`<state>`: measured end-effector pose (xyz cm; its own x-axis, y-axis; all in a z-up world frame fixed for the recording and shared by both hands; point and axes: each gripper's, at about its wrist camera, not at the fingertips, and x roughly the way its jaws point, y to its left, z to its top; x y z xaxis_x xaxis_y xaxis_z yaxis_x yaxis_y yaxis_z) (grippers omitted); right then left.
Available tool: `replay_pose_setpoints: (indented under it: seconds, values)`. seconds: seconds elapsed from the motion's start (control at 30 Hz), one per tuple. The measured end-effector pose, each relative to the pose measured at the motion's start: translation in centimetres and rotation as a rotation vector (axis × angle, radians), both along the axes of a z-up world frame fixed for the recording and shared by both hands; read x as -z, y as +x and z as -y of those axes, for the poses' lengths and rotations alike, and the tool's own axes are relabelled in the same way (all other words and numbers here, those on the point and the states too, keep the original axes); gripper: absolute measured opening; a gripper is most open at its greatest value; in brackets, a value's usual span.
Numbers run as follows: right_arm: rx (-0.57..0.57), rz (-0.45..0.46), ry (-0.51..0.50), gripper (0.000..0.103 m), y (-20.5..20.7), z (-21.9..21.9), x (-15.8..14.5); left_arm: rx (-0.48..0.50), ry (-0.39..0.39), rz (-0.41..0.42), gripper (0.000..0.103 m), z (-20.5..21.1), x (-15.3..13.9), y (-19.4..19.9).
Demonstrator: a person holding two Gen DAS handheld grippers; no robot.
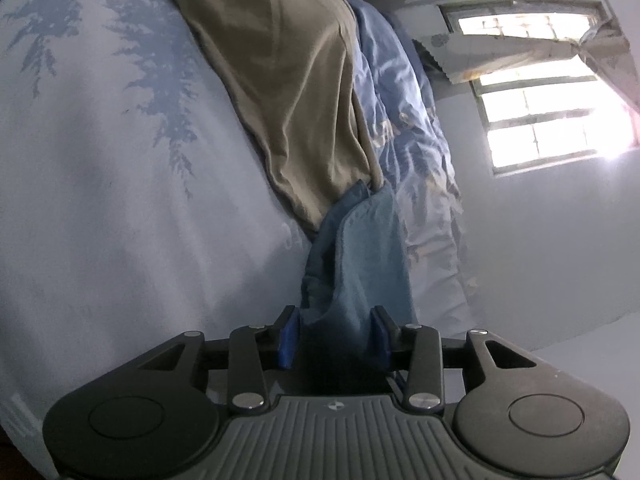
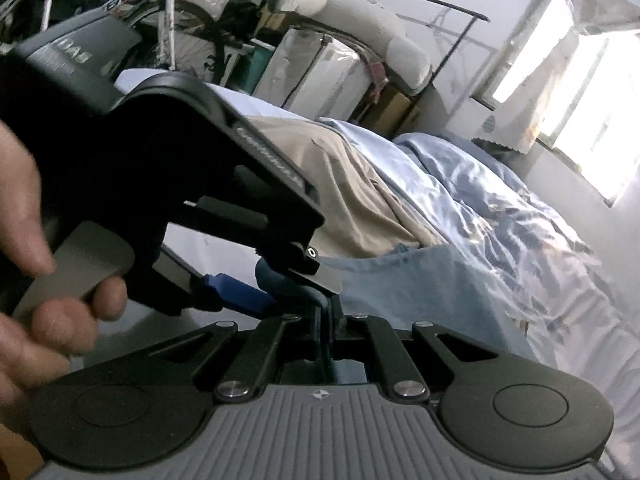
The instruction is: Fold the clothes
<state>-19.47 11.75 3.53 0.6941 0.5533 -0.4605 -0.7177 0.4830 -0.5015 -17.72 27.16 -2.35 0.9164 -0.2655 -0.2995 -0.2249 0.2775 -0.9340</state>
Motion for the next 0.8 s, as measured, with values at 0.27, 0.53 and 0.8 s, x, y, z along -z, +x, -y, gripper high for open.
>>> replay_pose_setpoints:
  seconds: [0.27, 0.53, 0.8]
  values:
    - [0.016, -0.027, 0.031, 0.003, -0.1, 0.4, -0.8, -0.001, -0.038, 0.029, 0.044, 0.2, 0.7, 1.1]
    - [0.017, -0.033, 0.025, 0.003, 0.1, -0.1, -0.8, -0.010, -0.080, 0.038, 0.044, 0.1, 1.5, 1.7]
    - [-0.011, -0.068, -0.008, 0.004, -0.1, 0.1, -0.2, 0.050, -0.009, 0.026, 0.012, 0.1, 1.1, 2.8]
